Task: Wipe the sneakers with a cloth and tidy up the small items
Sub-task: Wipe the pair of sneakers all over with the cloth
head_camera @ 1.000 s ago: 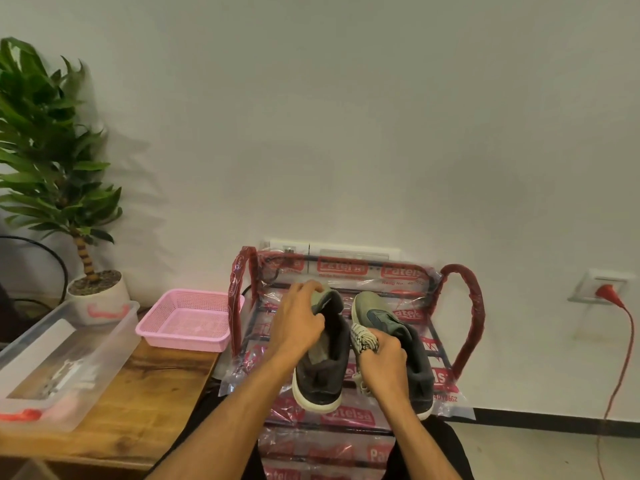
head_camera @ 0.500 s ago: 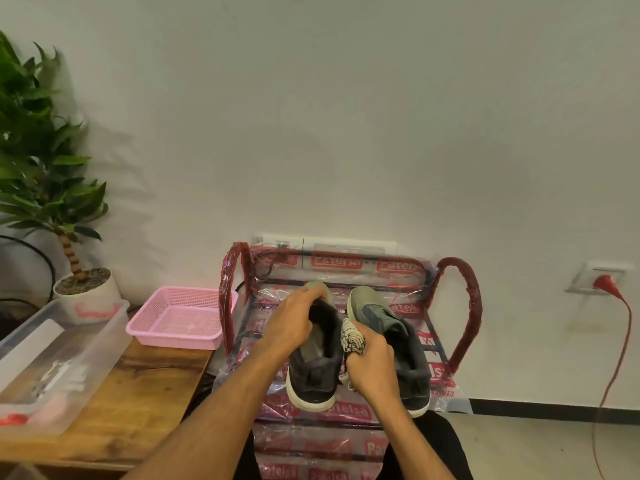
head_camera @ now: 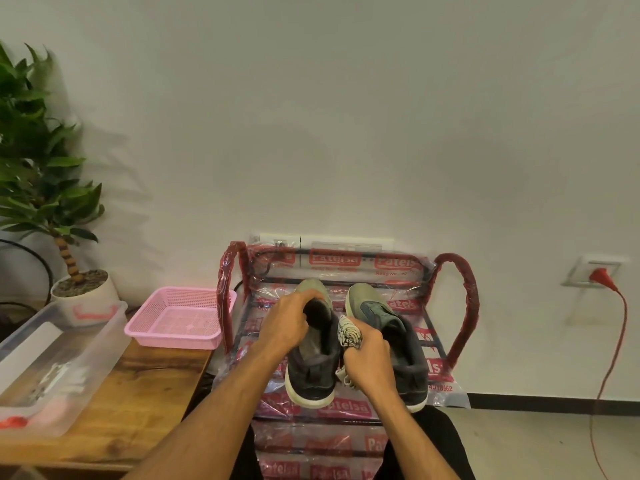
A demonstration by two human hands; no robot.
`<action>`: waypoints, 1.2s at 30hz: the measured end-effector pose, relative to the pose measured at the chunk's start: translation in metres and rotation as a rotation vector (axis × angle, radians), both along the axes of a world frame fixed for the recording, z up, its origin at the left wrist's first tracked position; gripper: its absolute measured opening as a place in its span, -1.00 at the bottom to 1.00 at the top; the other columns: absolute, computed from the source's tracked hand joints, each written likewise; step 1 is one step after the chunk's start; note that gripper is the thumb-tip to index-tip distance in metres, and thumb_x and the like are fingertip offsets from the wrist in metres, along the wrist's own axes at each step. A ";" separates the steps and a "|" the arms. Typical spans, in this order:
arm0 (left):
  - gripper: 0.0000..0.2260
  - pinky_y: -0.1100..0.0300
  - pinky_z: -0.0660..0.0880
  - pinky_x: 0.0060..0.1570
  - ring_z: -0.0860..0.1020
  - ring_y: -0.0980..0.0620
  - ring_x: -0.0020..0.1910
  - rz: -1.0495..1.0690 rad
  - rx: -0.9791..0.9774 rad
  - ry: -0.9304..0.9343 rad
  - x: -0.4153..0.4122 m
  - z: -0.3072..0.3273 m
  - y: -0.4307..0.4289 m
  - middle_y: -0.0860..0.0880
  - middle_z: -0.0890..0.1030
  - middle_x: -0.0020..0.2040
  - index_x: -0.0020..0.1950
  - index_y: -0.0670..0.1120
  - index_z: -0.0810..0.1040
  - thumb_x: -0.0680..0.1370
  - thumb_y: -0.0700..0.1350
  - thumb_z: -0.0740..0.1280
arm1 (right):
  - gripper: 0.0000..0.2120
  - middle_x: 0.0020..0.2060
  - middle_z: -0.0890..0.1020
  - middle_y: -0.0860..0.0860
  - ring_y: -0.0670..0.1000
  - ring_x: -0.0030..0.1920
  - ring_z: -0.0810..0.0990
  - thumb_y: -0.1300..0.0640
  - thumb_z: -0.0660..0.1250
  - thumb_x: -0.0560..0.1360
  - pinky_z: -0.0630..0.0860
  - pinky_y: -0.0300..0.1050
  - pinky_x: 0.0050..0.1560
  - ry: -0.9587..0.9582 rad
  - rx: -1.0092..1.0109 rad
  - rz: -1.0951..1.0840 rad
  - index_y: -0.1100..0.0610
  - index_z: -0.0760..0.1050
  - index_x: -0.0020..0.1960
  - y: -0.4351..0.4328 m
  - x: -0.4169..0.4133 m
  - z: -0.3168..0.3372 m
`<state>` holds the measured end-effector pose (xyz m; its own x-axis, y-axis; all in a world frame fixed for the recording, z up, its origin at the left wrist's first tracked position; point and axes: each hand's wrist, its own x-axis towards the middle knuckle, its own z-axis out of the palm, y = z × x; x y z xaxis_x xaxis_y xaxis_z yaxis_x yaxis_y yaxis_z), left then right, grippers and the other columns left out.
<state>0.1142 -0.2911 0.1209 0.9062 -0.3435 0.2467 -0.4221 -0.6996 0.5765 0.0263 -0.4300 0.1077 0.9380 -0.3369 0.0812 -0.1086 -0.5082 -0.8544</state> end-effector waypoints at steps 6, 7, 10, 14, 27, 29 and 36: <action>-0.43 0.08 0.49 0.21 0.52 -0.06 0.26 -0.014 -0.016 0.039 -0.001 -0.008 0.007 -0.04 0.60 0.24 0.32 0.04 0.54 0.44 -0.47 0.25 | -0.67 -0.36 0.63 -0.03 0.03 -0.26 0.59 0.41 0.16 0.40 0.57 0.00 -0.23 -0.005 0.032 -0.021 0.03 0.55 -0.16 0.000 0.001 -0.001; -0.43 0.05 0.50 0.22 0.53 -0.06 0.25 -0.017 -0.011 0.036 -0.001 -0.009 0.008 -0.04 0.61 0.23 0.30 0.05 0.55 0.44 -0.47 0.25 | -0.67 -0.37 0.63 -0.02 0.03 -0.26 0.59 0.42 0.16 0.40 0.57 0.01 -0.24 -0.004 0.038 -0.027 0.04 0.56 -0.16 0.000 0.001 0.000; -0.41 0.00 0.49 0.25 0.54 -0.08 0.24 0.001 -0.028 0.017 -0.003 -0.011 0.007 -0.05 0.61 0.23 0.33 0.08 0.54 0.44 -0.45 0.25 | -0.66 -0.36 0.63 -0.03 0.03 -0.25 0.60 0.43 0.17 0.40 0.58 0.03 -0.22 -0.001 0.048 -0.028 0.04 0.57 -0.15 0.001 0.002 0.000; -0.51 0.06 0.44 0.30 0.52 -0.04 0.26 0.082 -0.148 0.042 -0.006 -0.019 0.007 -0.05 0.58 0.27 0.37 0.02 0.50 0.51 -0.37 0.32 | -0.65 -0.34 0.64 -0.03 0.03 -0.22 0.60 0.43 0.16 0.40 0.57 0.01 -0.17 0.004 0.053 -0.029 0.03 0.57 -0.15 -0.001 0.001 0.000; -0.81 0.03 0.59 -0.13 0.62 0.04 -0.17 0.317 -0.273 0.267 -0.014 -0.028 0.007 0.03 0.68 -0.12 0.10 -0.01 0.66 0.55 0.02 0.37 | -0.69 -0.36 0.64 0.01 0.15 -0.21 0.61 0.40 0.16 0.43 0.57 0.04 -0.21 0.022 0.159 -0.084 0.05 0.56 -0.20 0.001 0.008 -0.004; -0.85 -0.04 0.61 -0.11 0.64 -0.01 -0.21 0.331 -0.322 0.286 -0.014 -0.028 0.006 0.00 0.68 -0.22 0.03 -0.01 0.68 0.56 0.00 0.37 | -0.66 -0.31 0.67 -0.02 0.08 -0.19 0.63 0.42 0.17 0.44 0.59 0.02 -0.16 -0.004 0.190 -0.061 0.05 0.60 -0.14 0.005 0.010 -0.004; -0.86 -0.02 0.61 -0.05 0.64 -0.01 -0.17 0.399 -0.457 0.318 -0.003 -0.026 0.011 0.03 0.64 -0.25 -0.02 -0.08 0.70 0.52 -0.05 0.43 | -0.56 -0.15 0.68 -0.13 -0.06 -0.06 0.63 0.45 0.18 0.46 0.57 -0.16 -0.04 -0.109 0.160 0.008 -0.03 0.61 0.01 0.016 0.020 -0.003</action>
